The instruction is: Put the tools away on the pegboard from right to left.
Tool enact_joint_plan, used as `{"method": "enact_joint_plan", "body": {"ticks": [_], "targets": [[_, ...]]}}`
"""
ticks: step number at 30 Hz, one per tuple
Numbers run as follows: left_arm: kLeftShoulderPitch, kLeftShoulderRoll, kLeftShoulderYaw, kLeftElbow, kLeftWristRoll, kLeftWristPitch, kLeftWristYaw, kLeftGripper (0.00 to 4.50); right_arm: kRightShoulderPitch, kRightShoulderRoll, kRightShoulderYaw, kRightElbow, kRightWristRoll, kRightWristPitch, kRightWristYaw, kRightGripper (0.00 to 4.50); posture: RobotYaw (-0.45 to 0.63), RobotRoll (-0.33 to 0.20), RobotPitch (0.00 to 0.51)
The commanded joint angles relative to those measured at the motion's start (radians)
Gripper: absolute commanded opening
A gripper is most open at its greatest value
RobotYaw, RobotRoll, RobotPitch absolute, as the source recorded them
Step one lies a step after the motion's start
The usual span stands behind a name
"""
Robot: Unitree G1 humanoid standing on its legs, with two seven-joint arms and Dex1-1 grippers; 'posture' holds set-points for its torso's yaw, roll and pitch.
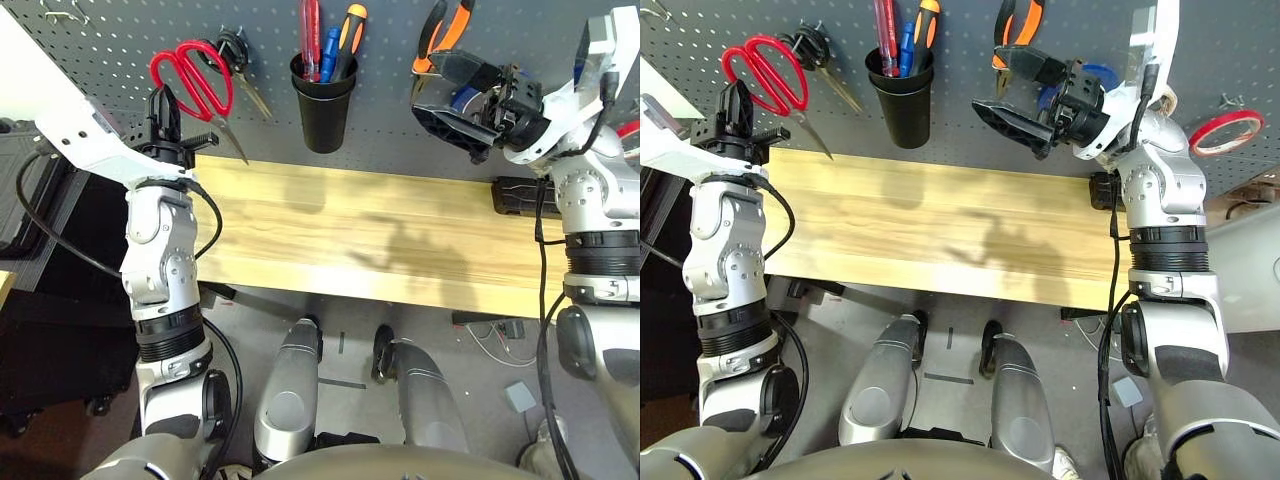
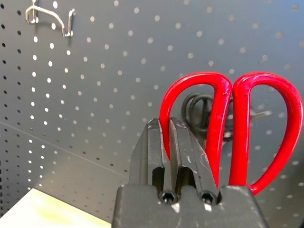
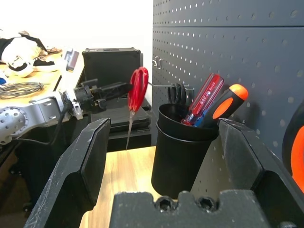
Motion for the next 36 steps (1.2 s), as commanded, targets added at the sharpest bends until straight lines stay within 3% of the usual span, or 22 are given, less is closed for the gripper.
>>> {"method": "enact_joint_plan", "body": {"ticks": [1,15,18,21,27,36], "targets": [[-0.037,0.011,-0.006,0.061,0.017,-0.015,-0.011,0.04,-0.011,0.007,-0.013,-0.005,-0.002,-0.02,-0.003,4.5,0.28,0.0,0.241],[-0.254,0.067,-0.048,0.527,0.106,-0.104,-0.094,0.04,-0.005,0.066,0.006,0.021,-0.044,-0.082,-0.024,4.5,0.27,0.0,0.24],[-0.256,0.081,-0.071,0.582,0.122,-0.128,-0.139,0.95,0.008,0.077,0.007,0.016,-0.052,-0.092,-0.032,4.5,0.26,0.0,0.238],[-0.212,0.09,-0.085,0.573,0.138,-0.144,-0.166,2.17,0.02,0.088,0.002,0.018,-0.068,-0.115,-0.054,4.5,0.25,0.0,0.237],[-0.056,0.097,-0.094,0.436,0.133,-0.143,-0.212,4.48,0.082,0.107,-0.006,-0.013,-0.062,-0.136,-0.092,4.5,0.25,0.0,0.239],[0.178,0.087,-0.101,0.268,0.128,-0.13,-0.26,4.48,0.203,0.118,-0.019,-0.042,-0.079,-0.153,-0.171,4.5,0.25,0.0,0.241]]}}
